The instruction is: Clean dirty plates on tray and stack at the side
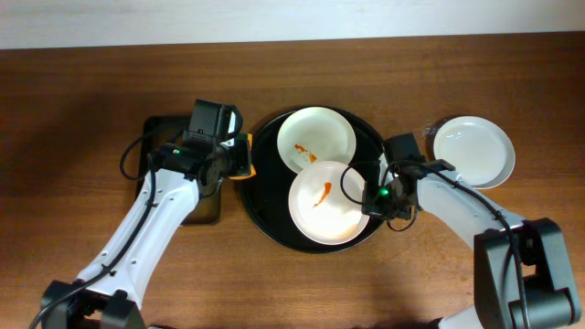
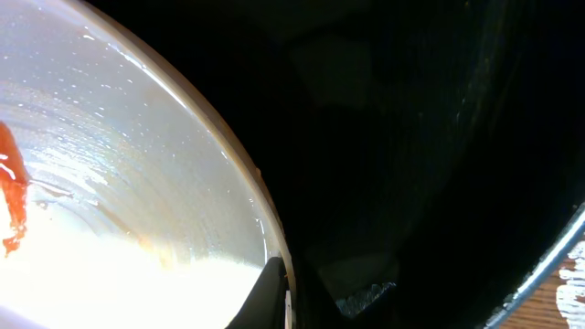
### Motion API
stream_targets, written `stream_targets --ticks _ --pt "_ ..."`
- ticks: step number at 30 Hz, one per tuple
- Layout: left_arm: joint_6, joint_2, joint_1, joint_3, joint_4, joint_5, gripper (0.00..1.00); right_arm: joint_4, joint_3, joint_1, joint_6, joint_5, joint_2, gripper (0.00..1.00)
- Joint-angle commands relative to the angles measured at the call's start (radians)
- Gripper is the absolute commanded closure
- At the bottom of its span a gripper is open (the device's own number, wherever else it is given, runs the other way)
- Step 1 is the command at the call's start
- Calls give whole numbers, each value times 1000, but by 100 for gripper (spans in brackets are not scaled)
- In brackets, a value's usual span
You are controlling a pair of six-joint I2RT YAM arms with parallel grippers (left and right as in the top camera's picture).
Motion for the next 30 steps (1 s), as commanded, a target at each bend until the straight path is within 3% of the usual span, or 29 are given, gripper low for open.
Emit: stream_targets --ticks 1,7,10,13,15,18,30 --pt "-9 -30 -5 2 2 24 100 -99 71 -6 -11 42 -27 96" --pt "-9 -30 -21 2 3 133 100 -408 232 -5 -71 95 -93 96" --pt "-9 -30 -128 2 10 146 100 -482 232 -5 -79 95 -93 96" --pt "-10 -15 -254 0 66 183 100 -485 232 -5 -79 95 -93 96" --pt "-90 35 -332 0 100 191 100 -485 232 -5 -79 95 -93 96" --pt "-105 127 -388 0 143 290 100 -486 232 -5 -79 95 -93 96" --pt "-111 333 -497 0 293 280 100 -478 232 -5 -79 95 -79 96"
